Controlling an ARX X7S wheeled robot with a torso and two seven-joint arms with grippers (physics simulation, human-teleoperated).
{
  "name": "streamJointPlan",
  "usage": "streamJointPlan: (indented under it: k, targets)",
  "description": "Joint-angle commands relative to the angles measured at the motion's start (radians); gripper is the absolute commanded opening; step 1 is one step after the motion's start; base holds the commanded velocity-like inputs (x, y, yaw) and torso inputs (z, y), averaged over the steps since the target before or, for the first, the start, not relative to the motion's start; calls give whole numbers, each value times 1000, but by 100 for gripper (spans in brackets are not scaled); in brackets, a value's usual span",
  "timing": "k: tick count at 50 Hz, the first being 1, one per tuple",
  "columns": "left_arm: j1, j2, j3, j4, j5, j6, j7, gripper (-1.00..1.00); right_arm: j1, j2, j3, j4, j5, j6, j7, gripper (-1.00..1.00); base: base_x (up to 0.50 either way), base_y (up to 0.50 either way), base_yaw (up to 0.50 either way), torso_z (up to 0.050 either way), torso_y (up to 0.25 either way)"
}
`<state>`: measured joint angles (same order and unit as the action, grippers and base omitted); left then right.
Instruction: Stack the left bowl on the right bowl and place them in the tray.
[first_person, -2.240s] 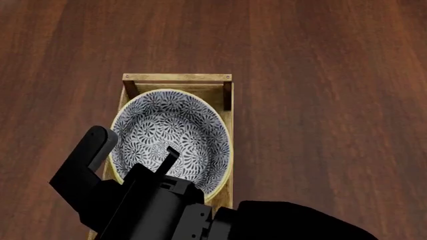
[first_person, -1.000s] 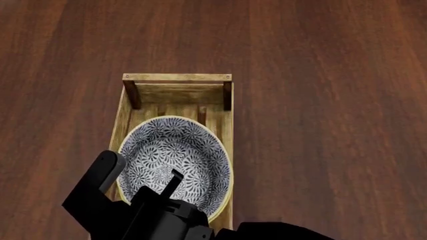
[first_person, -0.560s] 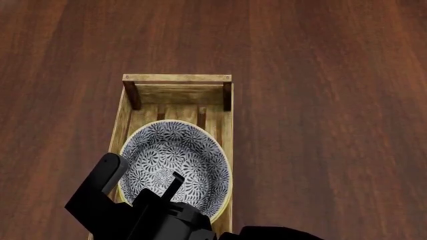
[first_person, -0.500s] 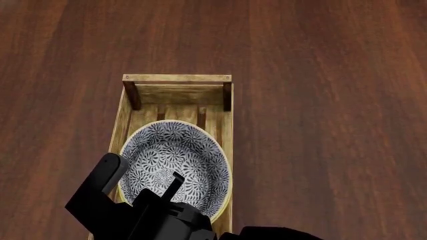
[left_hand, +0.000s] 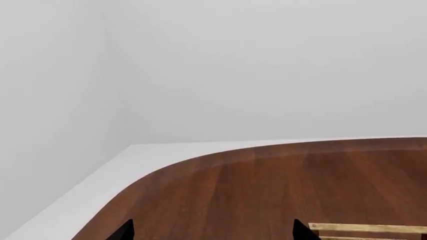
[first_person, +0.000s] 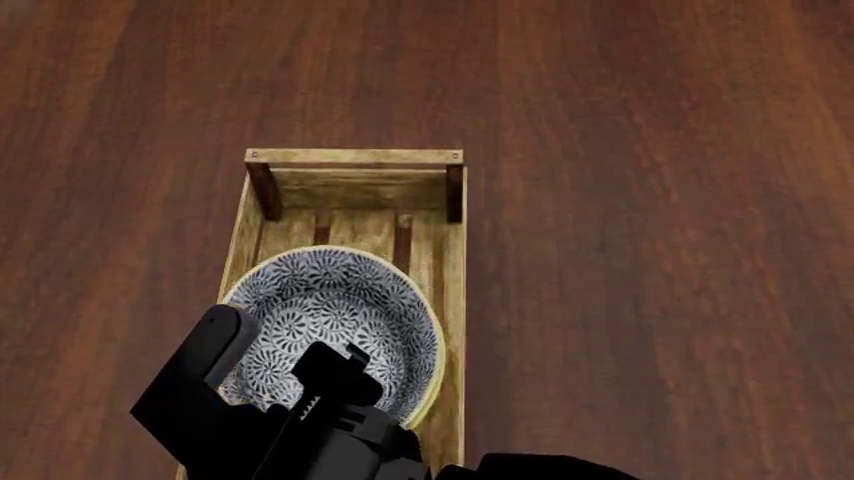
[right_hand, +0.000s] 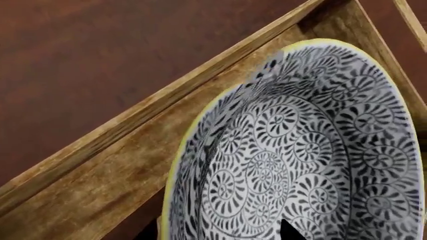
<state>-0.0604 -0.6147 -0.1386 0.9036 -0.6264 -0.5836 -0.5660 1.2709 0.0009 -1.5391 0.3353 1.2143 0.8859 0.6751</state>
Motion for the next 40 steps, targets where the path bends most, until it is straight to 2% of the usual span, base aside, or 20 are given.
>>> streamJointPlan:
  k: [1, 17, 40]
  targets:
    - [1, -3, 2, 0, -2, 1, -4, 100, -42, -1, -11, 23, -90, 33, -43, 100, 0, 4, 4, 0, -10]
    - [2, -7, 6, -1, 0, 6, -7, 100, -33, -1, -11, -15, -59, 50, -12, 100, 1, 2, 2, 0, -4]
    - [7, -15, -3, 12, -17, 4, -21, 100, 15, 22, 18, -148, 80, 53, 133, 100, 0, 0, 0, 0, 0]
